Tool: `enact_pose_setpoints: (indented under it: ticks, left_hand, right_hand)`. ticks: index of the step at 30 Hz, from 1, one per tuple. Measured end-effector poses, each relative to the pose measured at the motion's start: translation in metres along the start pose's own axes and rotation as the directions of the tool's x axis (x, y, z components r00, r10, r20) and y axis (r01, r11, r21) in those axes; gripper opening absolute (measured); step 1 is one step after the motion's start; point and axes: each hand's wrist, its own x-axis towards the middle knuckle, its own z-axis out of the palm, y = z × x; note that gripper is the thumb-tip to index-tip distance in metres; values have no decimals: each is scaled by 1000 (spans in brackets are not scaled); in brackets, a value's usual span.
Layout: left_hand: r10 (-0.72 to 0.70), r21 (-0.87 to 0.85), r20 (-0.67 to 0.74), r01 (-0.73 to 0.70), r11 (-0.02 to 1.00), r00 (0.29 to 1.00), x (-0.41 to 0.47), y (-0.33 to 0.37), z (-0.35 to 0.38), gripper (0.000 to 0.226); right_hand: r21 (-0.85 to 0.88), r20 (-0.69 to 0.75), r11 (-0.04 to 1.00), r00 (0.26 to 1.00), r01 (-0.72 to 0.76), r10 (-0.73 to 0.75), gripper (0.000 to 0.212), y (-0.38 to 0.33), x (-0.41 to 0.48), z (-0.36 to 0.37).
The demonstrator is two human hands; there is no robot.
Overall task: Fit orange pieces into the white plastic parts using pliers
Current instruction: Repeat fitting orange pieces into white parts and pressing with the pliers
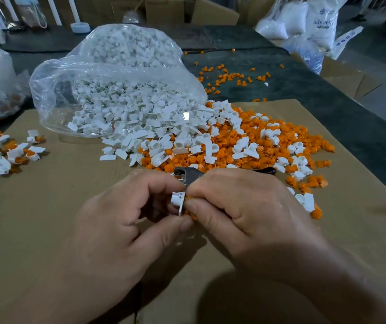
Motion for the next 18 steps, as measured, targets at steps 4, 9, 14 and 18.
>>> enact_pose_setpoints:
  ticks: [4, 9, 14, 18]
  left_hand:
    - [-24, 106, -55, 30, 994, 998, -7, -10, -1, 44]
    - [-114, 105, -24, 116, 988, 993, -1, -20, -3, 51]
    - [-53, 101, -72, 61, 993, 996, -2, -4, -2, 46]
    - [-75, 100, -137, 89, 991, 988, 4, 9, -8, 43]
  right_hand:
    - [-12, -13, 1000, 1000, 9, -9, 24, 0, 0, 1]
    - [-49, -38, 999, 999, 17, -19, 22, 2, 0, 4]
    - [-46, -47, 999, 999, -27, 25, 20, 4, -1, 4]
    - [-104, -104, 990, 991, -92, 82, 22, 5, -3, 5]
